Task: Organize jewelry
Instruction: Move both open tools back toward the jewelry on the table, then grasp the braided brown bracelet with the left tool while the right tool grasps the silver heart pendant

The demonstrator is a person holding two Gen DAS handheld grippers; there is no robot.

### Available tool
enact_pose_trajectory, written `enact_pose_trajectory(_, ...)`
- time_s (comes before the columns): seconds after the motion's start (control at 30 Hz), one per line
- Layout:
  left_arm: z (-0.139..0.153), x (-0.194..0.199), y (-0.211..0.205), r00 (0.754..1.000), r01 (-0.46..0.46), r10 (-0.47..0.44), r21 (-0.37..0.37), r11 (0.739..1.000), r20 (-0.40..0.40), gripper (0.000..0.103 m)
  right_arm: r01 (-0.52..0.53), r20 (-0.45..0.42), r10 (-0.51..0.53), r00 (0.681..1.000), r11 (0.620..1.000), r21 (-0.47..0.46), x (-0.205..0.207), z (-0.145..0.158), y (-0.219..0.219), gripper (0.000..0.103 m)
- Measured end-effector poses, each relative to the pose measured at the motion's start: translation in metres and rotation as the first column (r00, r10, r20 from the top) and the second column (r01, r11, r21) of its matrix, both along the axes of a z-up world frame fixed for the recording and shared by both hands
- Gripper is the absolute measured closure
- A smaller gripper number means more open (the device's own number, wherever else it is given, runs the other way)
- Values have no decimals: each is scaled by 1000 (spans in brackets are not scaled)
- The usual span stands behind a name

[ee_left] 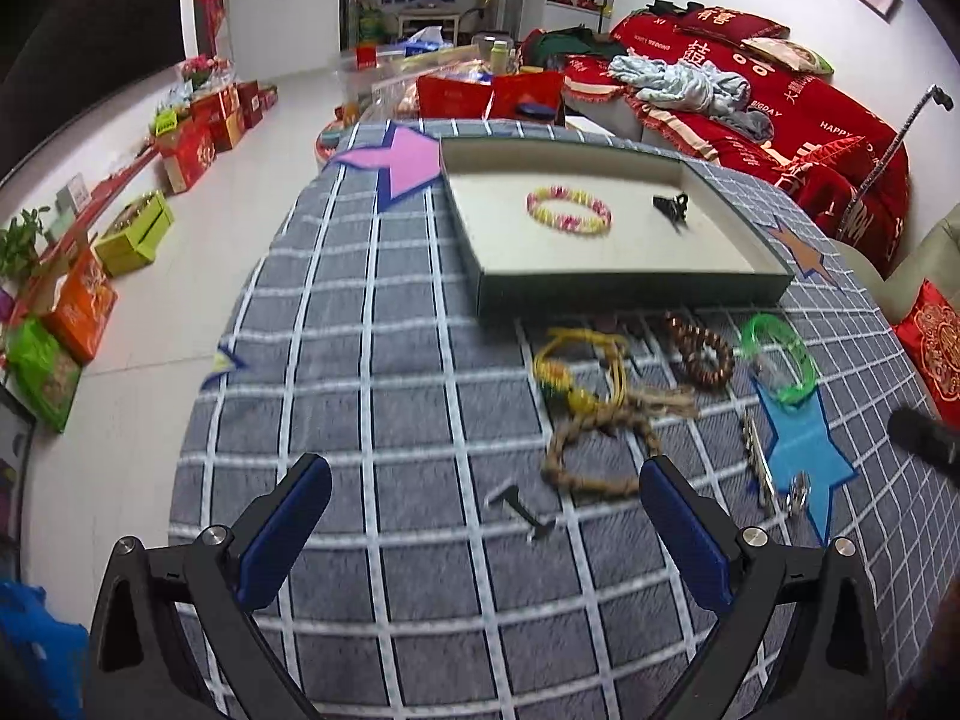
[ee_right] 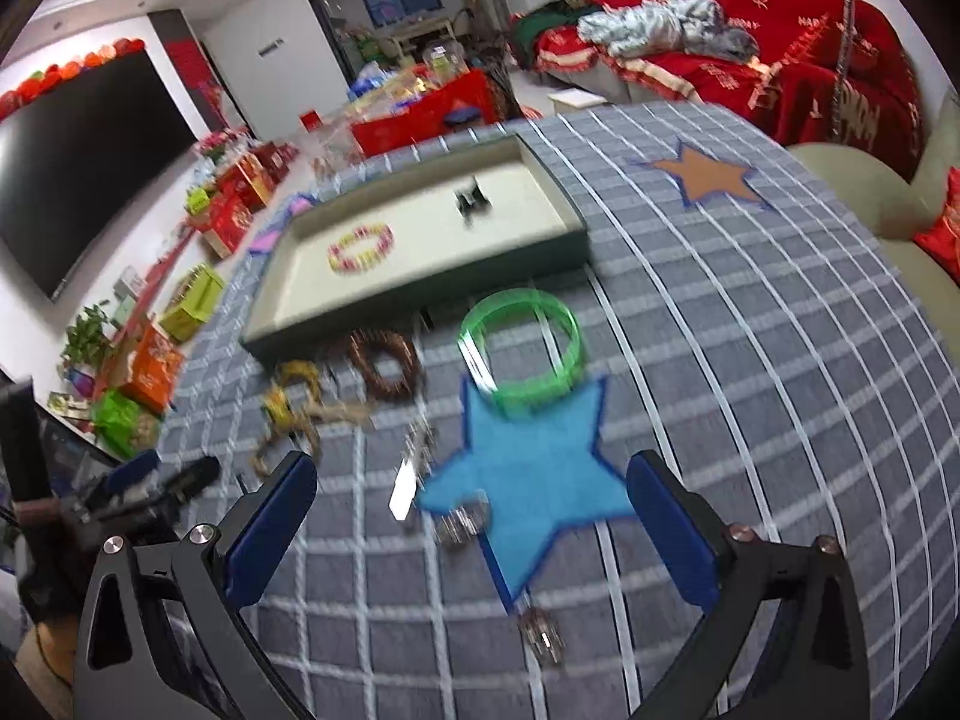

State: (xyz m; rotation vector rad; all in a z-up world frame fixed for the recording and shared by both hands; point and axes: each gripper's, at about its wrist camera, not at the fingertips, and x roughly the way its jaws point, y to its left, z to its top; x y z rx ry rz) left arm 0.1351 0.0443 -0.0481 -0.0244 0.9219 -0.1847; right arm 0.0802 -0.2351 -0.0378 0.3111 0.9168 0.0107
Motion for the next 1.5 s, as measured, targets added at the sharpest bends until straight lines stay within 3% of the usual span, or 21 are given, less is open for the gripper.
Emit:
enact_pose_trajectory(0.3, -15, -8, -19, 998, 51, -51, 29, 998, -27, 0, 56, -75, -56, 996, 998, -11, -39, -30, -9, 0)
enact_pose_trajectory(0.63, -21, 0, -29, 997, 63, -61, 38, 997, -44, 0, 23, -85, -28, 996, 998, -63, -52, -43, 1, 1)
enact_pose_trajectory(0.87, -20, 11, -39, 995, 96, -95, 53, 994, -20, 0, 23, -102, -32, 994, 995, -95, -48, -51, 9, 20)
enact_pose_trajectory(1.0, -28, 17, -48, 991, 125, -121, 71, 990, -48, 1, 7, -98, -19, 995, 993, -122, -48, -50, 14, 25)
enact_pose_trajectory(1.17, -32, 14, -54, 987, 156, -151, 94, 983, -50, 12, -16, -96, 1, 995, 986, -163, -48, -51, 20, 37)
enact_pose_trajectory(1.37, -30, 11, -56, 985, 171, -169, 93, 981, -34, 26, -31, -100, 13, 995, 983, -183, -47, -51, 23, 39)
enact_pose_trajectory(1.47, -29, 10, -57, 983, 181, -180, 91, 979, -26, 40, -34, -100, 15, 995, 980, -198, -48, -51, 25, 48)
enact_pose_trajectory(1.5, -29, 10, -57, 983, 184, -182, 89, 979, -25, 50, -35, -99, 15, 995, 977, -209, -48, -51, 25, 51)
